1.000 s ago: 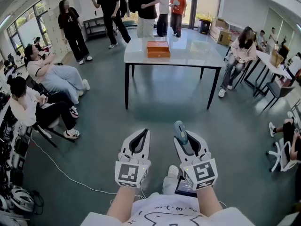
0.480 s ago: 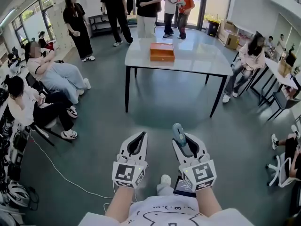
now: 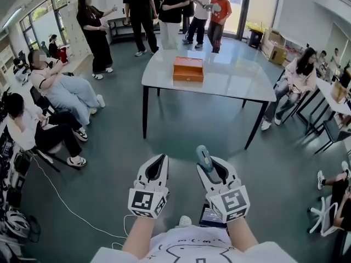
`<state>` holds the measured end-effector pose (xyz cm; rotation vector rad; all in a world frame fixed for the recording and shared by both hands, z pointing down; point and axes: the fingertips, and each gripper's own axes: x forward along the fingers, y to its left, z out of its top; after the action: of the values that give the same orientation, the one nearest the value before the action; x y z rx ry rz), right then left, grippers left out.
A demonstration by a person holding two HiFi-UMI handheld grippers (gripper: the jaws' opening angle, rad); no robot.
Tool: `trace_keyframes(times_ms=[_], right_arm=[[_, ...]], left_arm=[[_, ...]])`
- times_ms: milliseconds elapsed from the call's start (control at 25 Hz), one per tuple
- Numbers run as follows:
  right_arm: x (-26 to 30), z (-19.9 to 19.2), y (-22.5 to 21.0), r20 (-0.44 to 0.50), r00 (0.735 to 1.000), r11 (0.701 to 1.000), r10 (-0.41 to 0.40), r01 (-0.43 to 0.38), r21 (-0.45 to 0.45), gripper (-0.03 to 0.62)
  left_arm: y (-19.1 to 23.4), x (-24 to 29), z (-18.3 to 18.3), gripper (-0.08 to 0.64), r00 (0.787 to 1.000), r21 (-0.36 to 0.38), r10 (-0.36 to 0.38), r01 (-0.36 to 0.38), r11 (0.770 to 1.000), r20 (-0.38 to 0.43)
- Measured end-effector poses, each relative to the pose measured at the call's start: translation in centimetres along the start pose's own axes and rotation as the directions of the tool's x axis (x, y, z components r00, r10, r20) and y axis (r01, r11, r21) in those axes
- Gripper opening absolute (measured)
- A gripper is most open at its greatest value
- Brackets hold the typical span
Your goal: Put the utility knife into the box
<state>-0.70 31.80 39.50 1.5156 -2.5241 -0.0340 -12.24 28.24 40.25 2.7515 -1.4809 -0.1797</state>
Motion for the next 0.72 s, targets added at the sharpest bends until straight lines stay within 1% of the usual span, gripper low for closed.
trace_keyframes(times_ms=[240,520,720], right_arm=[[1.2,0.0,-3.0,0.000,1.000,1.000,0.001,-0.001,0.005,0.146],[3.3,-0.4,-5.2,-0.009,1.000,1.000,-0.009,0.009,0.004,0.146],[6.1,-0.4,-6.9,-0.015,1.000,1.000,-0.016,0.017,0.019,0.146]], left_arm=[[-0.7,3.3,0.8,0.015,1.000,0.011,-0.011,0.010,1.000,0.025],[0.3,6.8,0.6,0.015,1.000,0.024,-0.011,0.011,1.000,0.016],[1.7,10.2,1.0,0.015,0.999,0.037,-0.036,0.035,0.999,0.018]])
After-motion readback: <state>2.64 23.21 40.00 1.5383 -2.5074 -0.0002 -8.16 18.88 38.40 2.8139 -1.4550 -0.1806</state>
